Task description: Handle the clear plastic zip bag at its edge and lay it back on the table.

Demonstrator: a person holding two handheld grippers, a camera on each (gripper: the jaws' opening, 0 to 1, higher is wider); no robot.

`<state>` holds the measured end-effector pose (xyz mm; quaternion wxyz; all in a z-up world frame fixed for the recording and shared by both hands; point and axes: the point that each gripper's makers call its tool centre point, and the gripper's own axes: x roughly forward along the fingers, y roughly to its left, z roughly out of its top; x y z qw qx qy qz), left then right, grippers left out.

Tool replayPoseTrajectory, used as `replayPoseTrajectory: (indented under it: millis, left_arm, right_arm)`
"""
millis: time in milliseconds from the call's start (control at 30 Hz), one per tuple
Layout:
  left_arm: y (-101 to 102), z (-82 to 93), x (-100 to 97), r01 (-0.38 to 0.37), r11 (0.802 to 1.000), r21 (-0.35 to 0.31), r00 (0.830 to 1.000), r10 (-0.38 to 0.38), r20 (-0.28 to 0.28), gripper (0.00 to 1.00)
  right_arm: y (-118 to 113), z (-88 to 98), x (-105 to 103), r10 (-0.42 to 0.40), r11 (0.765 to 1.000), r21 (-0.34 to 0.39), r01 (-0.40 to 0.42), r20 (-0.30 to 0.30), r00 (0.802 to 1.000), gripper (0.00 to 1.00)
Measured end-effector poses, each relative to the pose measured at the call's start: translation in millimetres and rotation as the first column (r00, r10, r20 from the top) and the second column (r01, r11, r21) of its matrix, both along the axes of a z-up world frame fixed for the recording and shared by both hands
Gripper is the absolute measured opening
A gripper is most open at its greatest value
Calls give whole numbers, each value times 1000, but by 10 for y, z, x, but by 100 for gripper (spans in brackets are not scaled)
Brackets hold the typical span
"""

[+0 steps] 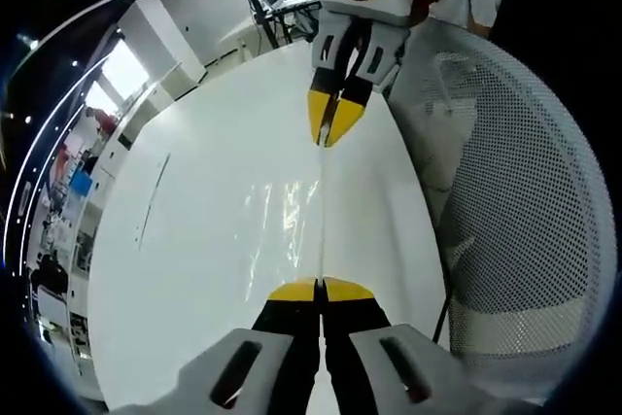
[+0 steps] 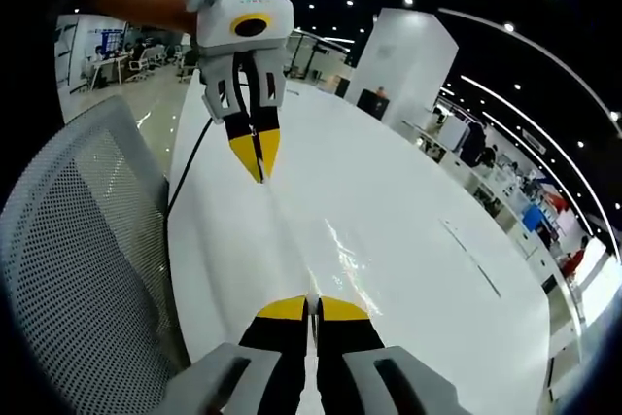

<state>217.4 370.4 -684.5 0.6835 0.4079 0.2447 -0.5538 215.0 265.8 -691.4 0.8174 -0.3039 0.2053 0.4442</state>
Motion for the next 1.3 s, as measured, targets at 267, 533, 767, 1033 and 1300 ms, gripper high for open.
replayPoseTrajectory:
  millis: [267, 533, 767, 1033, 1300]
  left_arm:
    - [1, 18, 20, -1, 1000, -5, 1000, 1, 10, 0]
    - [-4, 27, 36, -4, 1000, -7, 1000, 4, 15, 0]
    - [-12, 36, 39, -8, 1000, -8, 1000, 8, 17, 0]
    - [-4, 17, 63, -12, 1000, -4, 1000, 12, 18, 0]
    - [10, 10, 94, -21, 1000, -6, 1000, 21, 20, 0]
  right_arm:
    - [-11, -4, 19, -7, 1000, 3, 7, 6, 1000, 0]
    - [-17, -5, 33, -21, 1000, 17, 21, 8, 1000, 0]
    - [-31, -4, 40, -30, 999, 25, 30, 13, 999, 0]
    - [-53, -36, 16, -39, 999, 36, 39, 8, 999, 0]
    - [-98, -49, 18, -46, 998, 34, 46, 7, 999, 0]
